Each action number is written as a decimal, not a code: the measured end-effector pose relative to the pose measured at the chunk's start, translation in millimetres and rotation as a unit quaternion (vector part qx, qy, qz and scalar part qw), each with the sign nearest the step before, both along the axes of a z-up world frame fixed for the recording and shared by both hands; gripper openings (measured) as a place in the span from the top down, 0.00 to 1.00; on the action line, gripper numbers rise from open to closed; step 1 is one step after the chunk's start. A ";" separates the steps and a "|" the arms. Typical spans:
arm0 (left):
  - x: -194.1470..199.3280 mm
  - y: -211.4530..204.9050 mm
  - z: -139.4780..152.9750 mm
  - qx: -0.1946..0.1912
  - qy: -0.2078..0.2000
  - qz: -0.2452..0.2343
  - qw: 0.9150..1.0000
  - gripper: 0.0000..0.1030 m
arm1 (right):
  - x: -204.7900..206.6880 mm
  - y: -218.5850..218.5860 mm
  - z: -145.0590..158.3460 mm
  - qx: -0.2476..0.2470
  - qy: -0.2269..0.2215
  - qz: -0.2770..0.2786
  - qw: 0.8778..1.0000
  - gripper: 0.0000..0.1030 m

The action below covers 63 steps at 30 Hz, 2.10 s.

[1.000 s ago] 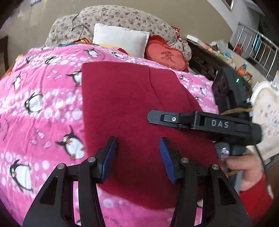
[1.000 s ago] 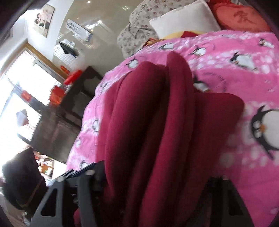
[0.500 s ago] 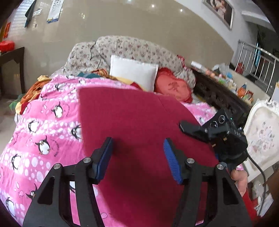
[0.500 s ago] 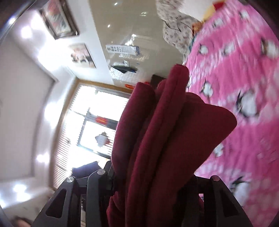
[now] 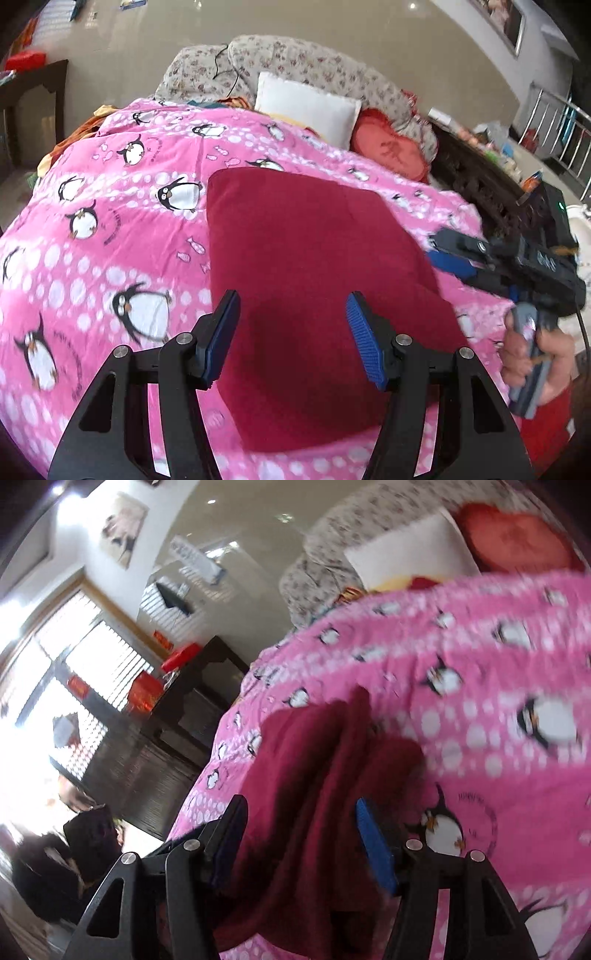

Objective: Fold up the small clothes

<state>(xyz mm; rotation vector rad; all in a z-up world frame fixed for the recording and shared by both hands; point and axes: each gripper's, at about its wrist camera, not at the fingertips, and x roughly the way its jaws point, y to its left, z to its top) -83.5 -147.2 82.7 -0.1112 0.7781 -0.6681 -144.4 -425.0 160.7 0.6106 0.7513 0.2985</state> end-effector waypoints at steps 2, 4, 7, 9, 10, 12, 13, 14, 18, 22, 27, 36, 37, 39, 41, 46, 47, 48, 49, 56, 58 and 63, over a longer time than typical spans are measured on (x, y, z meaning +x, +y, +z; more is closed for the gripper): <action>-11.7 -2.9 1.4 -0.011 -0.006 -0.015 1.000 0.42 | 8.2 -2.7 17.0 0.010 -0.039 0.000 0.999 0.42; -19.1 -17.3 -3.1 -0.008 0.001 -0.038 0.999 0.42 | 10.4 0.3 27.8 -0.004 -0.048 0.000 0.999 0.42; -23.2 -35.0 -12.5 0.013 -0.004 -0.049 0.999 0.42 | 39.7 11.3 6.4 -0.035 0.024 -0.001 0.999 0.42; -26.4 -43.3 -20.0 0.022 -0.005 -0.052 0.998 0.42 | 59.8 19.8 -15.7 -0.024 0.053 0.020 0.998 0.47; -27.1 -45.7 -23.5 0.023 -0.002 -0.051 0.998 0.42 | 66.5 22.7 -26.0 -0.021 0.055 0.023 0.998 0.64; -27.8 -47.0 -24.5 0.022 -0.001 -0.049 0.999 0.42 | 72.5 23.4 -31.3 -0.030 0.041 0.024 0.998 0.82; -27.7 -46.8 -22.9 0.020 0.001 -0.050 0.999 0.42 | 70.2 18.6 -26.7 -0.022 0.026 0.022 0.999 0.86; -26.9 -47.0 -19.7 0.014 0.007 -0.054 0.998 0.42 | 66.2 13.4 -19.8 -0.019 0.007 0.018 1.000 0.88; -24.6 -62.3 -12.2 0.005 0.016 -0.076 0.997 0.42 | 50.0 -3.9 8.4 -0.070 -0.042 -0.018 0.997 0.99; -21.4 -78.9 -25.4 0.021 0.017 -0.077 0.997 0.42 | 49.8 -16.5 3.1 -0.062 -0.031 -0.019 0.997 0.99; -22.7 -73.1 -26.3 0.022 0.012 -0.082 0.996 0.42 | 51.0 6.0 4.2 -0.065 -0.026 0.007 0.998 0.39; -20.3 -71.5 -20.9 0.005 0.025 -0.080 0.996 0.41 | 59.1 31.6 -6.0 -0.124 -0.029 0.031 0.991 0.93; -19.7 -74.3 -17.2 0.001 0.023 -0.084 0.996 0.41 | 55.9 29.7 1.1 -0.136 -0.040 0.025 0.990 0.93; -19.7 -82.3 -14.4 0.003 0.013 -0.090 0.996 0.39 | 56.1 26.1 6.5 -0.169 -0.047 0.010 0.984 0.93; -18.4 -93.2 -20.6 0.018 0.012 -0.090 0.996 0.35 | 70.0 24.4 -13.8 -0.200 -0.013 -0.003 0.980 0.93; -21.1 -97.6 -29.7 0.034 0.003 -0.084 0.996 0.35 | 77.3 8.1 -39.2 -0.143 0.013 -0.009 0.990 0.88; -22.8 -96.6 -27.2 0.040 0.003 -0.087 0.995 0.35 | 71.5 4.8 -31.6 -0.134 0.012 -0.010 0.991 0.84; -24.2 -94.8 -25.3 0.044 0.003 -0.086 0.995 0.35 | 66.2 4.7 -24.9 -0.135 0.009 -0.013 0.991 0.81; -26.3 -93.2 -23.1 0.048 0.002 -0.084 0.995 0.35 | 59.2 7.1 -15.4 -0.137 0.001 -0.014 0.990 0.81; -37.6 -63.3 -9.1 0.094 -0.040 -0.033 0.994 0.35 | 11.3 42.5 24.0 -0.130 -0.046 0.035 0.990 0.80; -34.9 -54.8 -9.6 0.102 -0.041 -0.019 0.994 0.35 | 6.3 54.1 21.2 -0.129 -0.044 0.048 0.989 0.80; -22.4 -40.5 -16.9 0.114 -0.038 0.019 0.993 0.35 | -0.5 67.0 -1.9 -0.142 -0.017 0.060 0.988 0.80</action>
